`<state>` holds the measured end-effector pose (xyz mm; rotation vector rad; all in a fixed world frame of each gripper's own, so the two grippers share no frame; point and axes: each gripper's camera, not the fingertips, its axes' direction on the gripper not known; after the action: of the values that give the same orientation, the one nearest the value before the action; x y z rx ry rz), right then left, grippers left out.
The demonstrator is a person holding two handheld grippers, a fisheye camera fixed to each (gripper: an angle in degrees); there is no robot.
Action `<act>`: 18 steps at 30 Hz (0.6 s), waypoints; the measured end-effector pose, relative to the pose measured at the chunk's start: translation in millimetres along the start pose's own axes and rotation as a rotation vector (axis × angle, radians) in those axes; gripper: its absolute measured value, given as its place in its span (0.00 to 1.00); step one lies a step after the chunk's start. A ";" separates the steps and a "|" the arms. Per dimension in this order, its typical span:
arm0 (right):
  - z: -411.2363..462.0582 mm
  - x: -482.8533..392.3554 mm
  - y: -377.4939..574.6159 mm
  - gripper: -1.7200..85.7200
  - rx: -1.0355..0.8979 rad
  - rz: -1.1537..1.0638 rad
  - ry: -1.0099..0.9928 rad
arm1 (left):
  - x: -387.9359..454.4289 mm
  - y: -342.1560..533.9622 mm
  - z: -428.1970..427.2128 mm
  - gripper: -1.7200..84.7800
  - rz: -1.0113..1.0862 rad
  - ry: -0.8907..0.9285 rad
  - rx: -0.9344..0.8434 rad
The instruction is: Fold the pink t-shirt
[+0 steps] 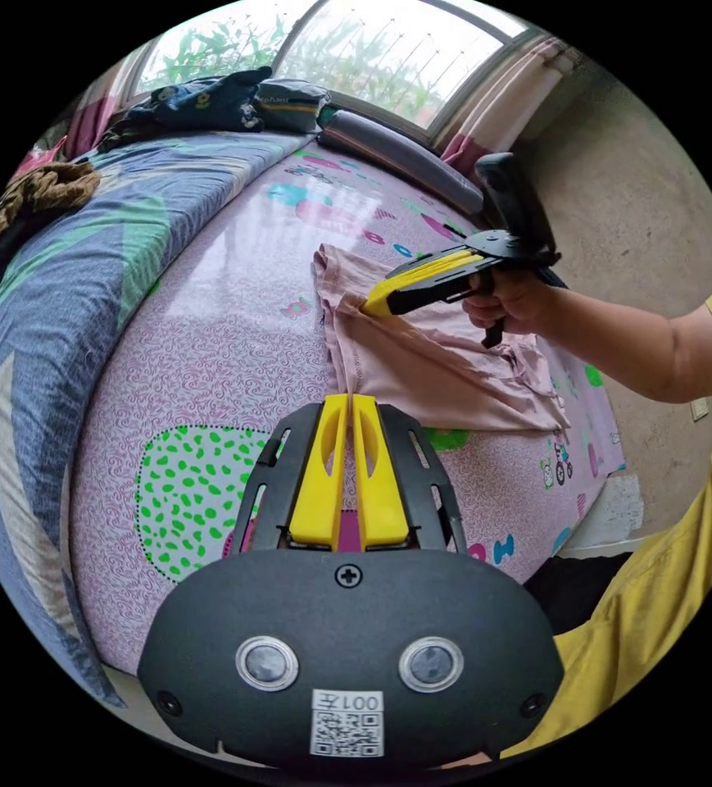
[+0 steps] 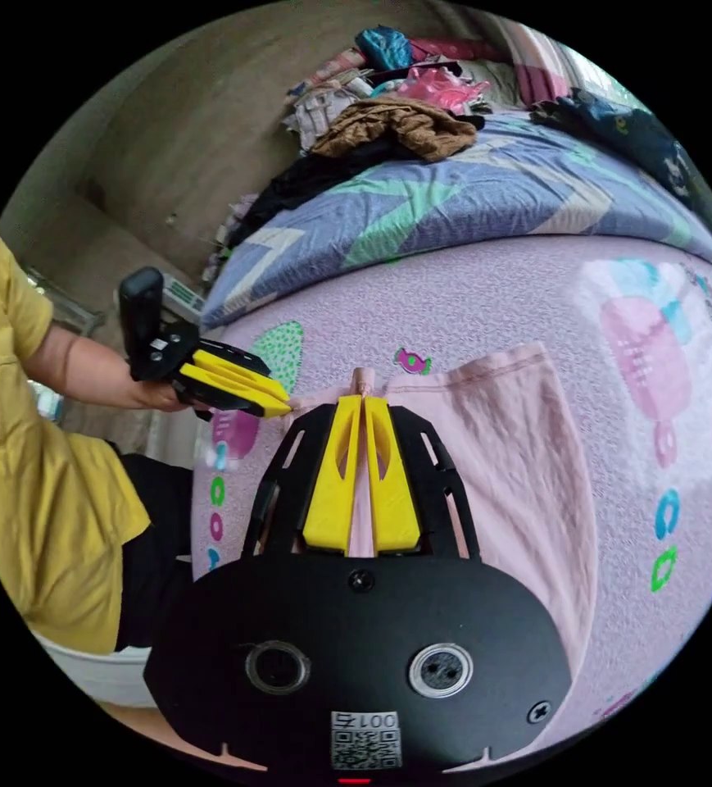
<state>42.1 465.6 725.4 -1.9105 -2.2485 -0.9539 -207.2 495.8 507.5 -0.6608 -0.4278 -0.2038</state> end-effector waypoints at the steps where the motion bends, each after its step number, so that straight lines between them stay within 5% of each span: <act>1: -0.6 8.3 -2.3 0.02 0.004 -0.010 -0.065 | -5.6 5.5 -0.6 0.00 -0.009 0.002 0.008; 18: -28.1 15.9 -8.6 0.02 -0.041 -0.290 -0.404 | -75.2 -5.1 -15.1 0.02 0.101 0.078 0.151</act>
<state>20.6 465.9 751.0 -1.9787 -2.8124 -0.6864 -271.2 485.9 466.1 -0.5228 -0.3308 -0.0994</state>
